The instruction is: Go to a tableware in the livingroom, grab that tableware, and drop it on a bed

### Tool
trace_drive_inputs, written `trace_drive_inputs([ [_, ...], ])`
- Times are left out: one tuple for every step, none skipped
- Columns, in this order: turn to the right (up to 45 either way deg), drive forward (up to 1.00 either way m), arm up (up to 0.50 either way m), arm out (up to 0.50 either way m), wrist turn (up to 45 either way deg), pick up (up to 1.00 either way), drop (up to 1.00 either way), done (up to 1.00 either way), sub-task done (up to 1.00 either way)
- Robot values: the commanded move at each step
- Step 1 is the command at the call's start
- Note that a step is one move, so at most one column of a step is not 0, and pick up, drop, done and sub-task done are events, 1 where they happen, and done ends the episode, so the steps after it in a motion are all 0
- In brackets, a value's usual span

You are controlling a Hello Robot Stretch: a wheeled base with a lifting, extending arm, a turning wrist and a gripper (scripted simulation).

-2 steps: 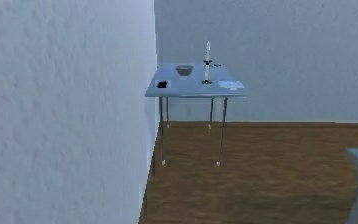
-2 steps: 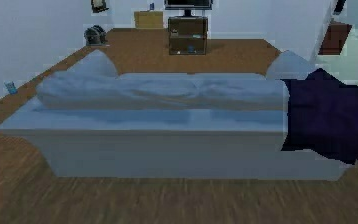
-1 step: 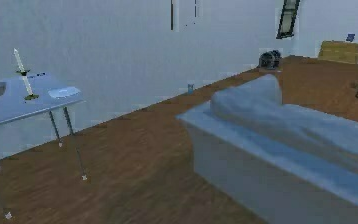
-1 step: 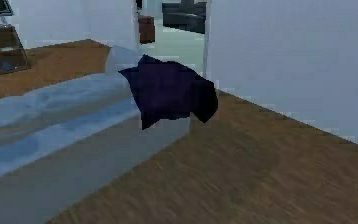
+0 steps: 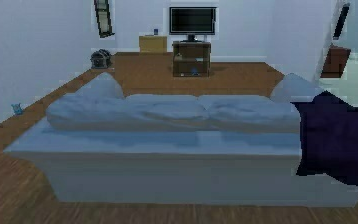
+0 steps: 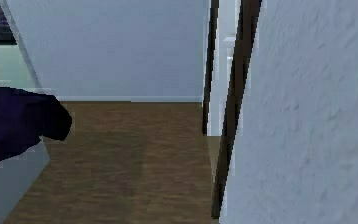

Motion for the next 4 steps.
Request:
trace_drive_inputs([
  [0.0, 0.15, 0.0, 0.0, 0.0, 0.0, 0.0, 0.0, 0.0],
  [-45.0, 0.0, 0.0, 0.0, 0.0, 0.0, 0.0, 0.0, 0.0],
  [-39.0, 0.0, 0.0, 0.0, 0.0, 0.0, 0.0, 0.0, 0.0],
  [-3.0, 0.0, 0.0, 0.0, 0.0, 0.0, 0.0, 0.0, 0.0],
])
